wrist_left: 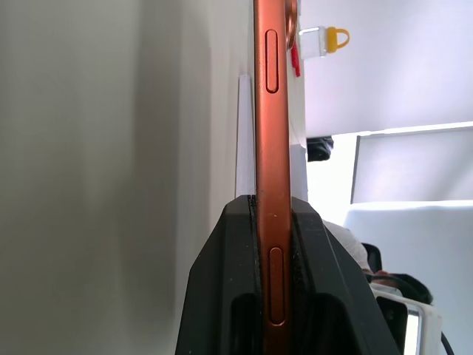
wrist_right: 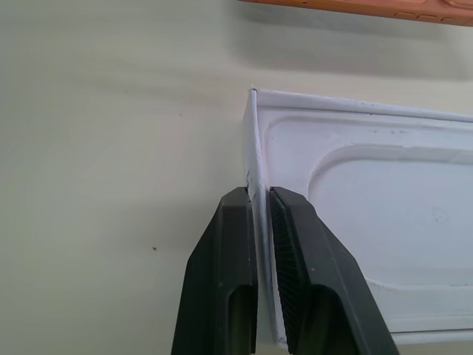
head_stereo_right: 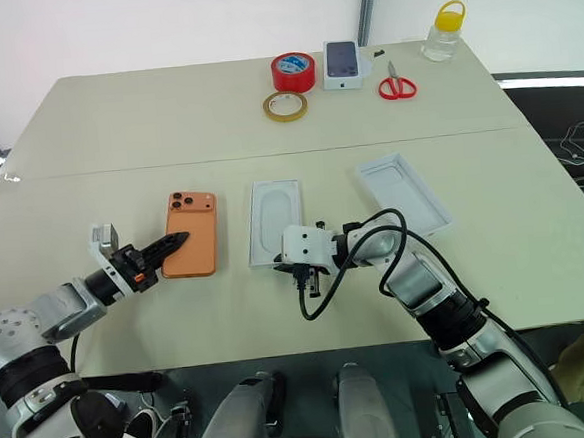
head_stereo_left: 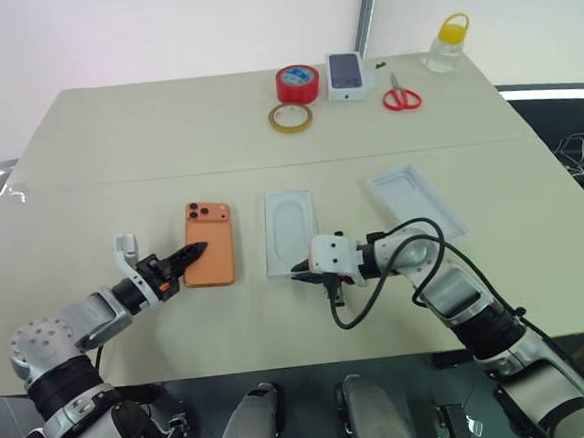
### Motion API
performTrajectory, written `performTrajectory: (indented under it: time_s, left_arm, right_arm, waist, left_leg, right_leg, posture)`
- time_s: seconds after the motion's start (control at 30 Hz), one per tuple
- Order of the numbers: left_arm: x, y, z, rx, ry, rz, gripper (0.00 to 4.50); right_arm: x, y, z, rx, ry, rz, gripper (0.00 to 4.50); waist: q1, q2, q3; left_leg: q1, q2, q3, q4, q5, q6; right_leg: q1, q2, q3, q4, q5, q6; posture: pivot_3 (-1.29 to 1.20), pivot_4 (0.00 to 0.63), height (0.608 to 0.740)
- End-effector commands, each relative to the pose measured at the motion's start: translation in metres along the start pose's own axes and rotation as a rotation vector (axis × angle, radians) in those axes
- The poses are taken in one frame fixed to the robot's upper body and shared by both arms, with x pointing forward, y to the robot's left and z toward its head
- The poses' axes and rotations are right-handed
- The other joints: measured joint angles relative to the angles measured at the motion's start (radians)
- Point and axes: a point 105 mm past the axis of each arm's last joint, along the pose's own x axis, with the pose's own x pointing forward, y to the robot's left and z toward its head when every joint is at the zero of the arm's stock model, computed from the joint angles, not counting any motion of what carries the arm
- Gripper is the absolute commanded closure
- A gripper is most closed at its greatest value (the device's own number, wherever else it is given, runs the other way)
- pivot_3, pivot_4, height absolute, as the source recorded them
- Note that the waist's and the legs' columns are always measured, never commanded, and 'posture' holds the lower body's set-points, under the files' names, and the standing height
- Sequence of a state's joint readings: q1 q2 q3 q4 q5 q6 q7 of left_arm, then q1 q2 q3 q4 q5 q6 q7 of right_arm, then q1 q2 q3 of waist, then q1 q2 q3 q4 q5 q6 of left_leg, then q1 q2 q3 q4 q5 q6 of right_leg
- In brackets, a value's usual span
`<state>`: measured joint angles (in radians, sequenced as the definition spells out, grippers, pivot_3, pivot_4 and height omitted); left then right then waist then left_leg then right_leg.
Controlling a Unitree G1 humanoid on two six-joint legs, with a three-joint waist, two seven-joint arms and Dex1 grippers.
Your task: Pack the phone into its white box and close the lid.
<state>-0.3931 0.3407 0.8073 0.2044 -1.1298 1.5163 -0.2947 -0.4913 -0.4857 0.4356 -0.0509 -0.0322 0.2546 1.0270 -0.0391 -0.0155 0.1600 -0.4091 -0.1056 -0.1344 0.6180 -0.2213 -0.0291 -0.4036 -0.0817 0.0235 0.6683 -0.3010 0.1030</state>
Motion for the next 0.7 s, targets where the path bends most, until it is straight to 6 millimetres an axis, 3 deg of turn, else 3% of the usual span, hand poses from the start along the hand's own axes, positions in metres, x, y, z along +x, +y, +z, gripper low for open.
performTrajectory:
  time_s: [0.03,0.07,0.33,0.67,0.7]
  left_arm:
    - [0.002,-0.02,0.009,0.044,-0.042,-0.081,4.5]
    - [0.003,-0.02,0.009,0.044,-0.044,-0.084,4.5]
    - [0.011,-0.038,0.016,0.065,-0.067,-0.145,4.5]
    - [0.027,-0.05,0.01,0.073,-0.05,-0.184,4.5]
    - [0.029,-0.05,0.008,0.07,-0.04,-0.188,4.5]
  right_arm:
    - [-0.002,0.0,0.008,-0.015,-0.03,0.016,4.02]
    - [-0.001,0.001,0.009,-0.019,-0.032,0.025,4.27]
    - [-0.003,0.002,0.018,0.009,-0.038,0.021,4.27]
    - [-0.001,0.006,0.029,0.06,-0.03,0.034,4.27]
    - [-0.001,0.005,0.032,0.073,-0.042,0.032,4.05]
  waist:
    - [0.001,0.0,0.0]
    - [0.001,0.0,0.0]
    - [0.003,0.0,0.0]
    - [0.003,0.0,0.0]
    - [0.003,0.0,0.0]
  left_leg:
    - [0.0,0.0,0.0,0.0,0.0,0.0]
    - [0.0,0.0,0.0,0.0,0.0,0.0]
    - [0.0,0.0,0.0,0.0,0.0,0.0]
    - [0.0,0.0,0.0,0.001,0.0,0.0]
    - [0.0,0.0,0.0,0.001,0.0,0.0]
  right_leg:
    - [0.0,0.0,0.0,0.0,0.0,0.0]
    - [0.0,0.0,0.0,0.0,0.0,0.0]
    - [0.0,0.0,0.0,0.0,0.0,0.0]
    - [0.0,0.0,0.0,0.0,0.0,0.0]
    - [0.0,0.0,0.0,0.0,0.0,0.0]
  posture:
    - [0.0,0.15,0.74]
    - [0.0,0.15,0.74]
    - [0.0,0.15,0.74]
    - [0.0,0.15,0.74]
    - [0.0,0.15,0.74]
